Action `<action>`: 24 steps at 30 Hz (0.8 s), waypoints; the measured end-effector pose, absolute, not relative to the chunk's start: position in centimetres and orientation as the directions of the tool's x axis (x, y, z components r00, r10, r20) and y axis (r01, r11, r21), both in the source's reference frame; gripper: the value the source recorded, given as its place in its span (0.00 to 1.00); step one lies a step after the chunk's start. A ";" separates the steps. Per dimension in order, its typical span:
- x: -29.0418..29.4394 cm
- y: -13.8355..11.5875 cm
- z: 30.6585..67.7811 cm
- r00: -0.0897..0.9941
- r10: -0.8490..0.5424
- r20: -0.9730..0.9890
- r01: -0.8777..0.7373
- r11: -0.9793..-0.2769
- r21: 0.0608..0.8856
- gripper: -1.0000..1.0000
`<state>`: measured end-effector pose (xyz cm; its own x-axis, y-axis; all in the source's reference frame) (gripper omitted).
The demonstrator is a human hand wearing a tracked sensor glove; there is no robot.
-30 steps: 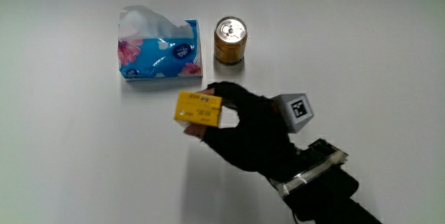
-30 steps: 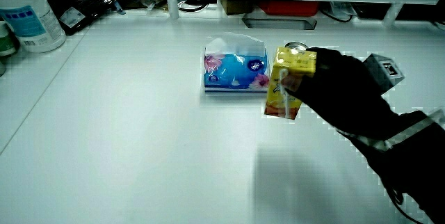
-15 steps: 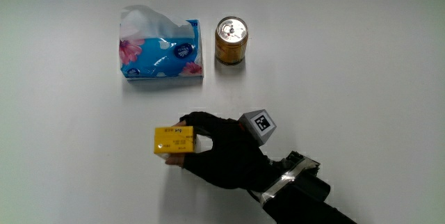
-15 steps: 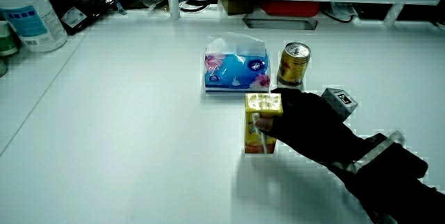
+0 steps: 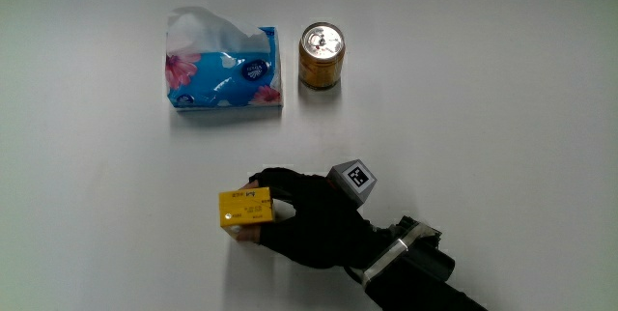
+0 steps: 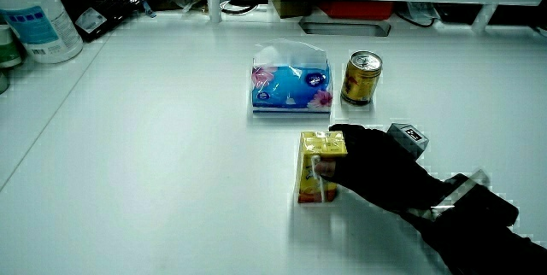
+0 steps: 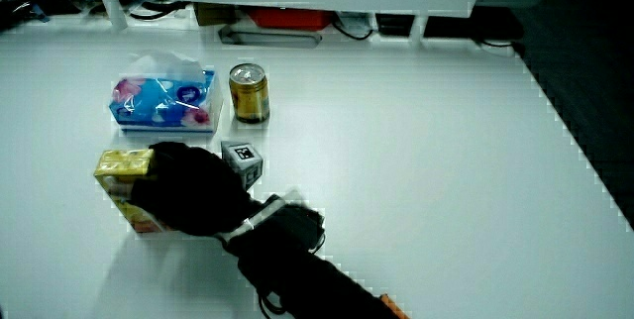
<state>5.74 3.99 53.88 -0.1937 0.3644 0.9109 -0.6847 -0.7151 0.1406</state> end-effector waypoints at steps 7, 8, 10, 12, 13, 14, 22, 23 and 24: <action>5.7 4.0 54.1 -0.205 0.372 0.905 -0.685 -0.715 0.139 0.66; 5.7 4.0 54.2 -0.195 0.370 0.908 -0.689 -0.711 0.142 0.67; 5.7 3.9 54.2 -0.198 0.374 0.906 -0.691 -0.709 0.142 0.70; 5.7 4.0 54.2 -0.203 0.370 0.907 -0.688 -0.713 0.136 0.72; 5.7 4.0 54.3 -0.203 0.369 0.907 -0.688 -0.713 0.136 0.74; 5.7 4.0 54.3 -0.205 0.370 0.906 -0.688 -0.713 0.136 0.75; 5.7 4.1 54.2 -0.197 0.378 0.904 -0.692 -0.707 0.145 0.86; 5.7 4.1 54.3 -0.198 0.367 0.909 -0.695 -0.707 0.134 0.87; 5.8 4.1 54.2 -0.173 0.376 0.910 -0.702 -0.695 0.154 0.88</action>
<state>5.85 4.09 54.23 -0.1727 0.3759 0.9104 -0.7022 -0.6952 0.1538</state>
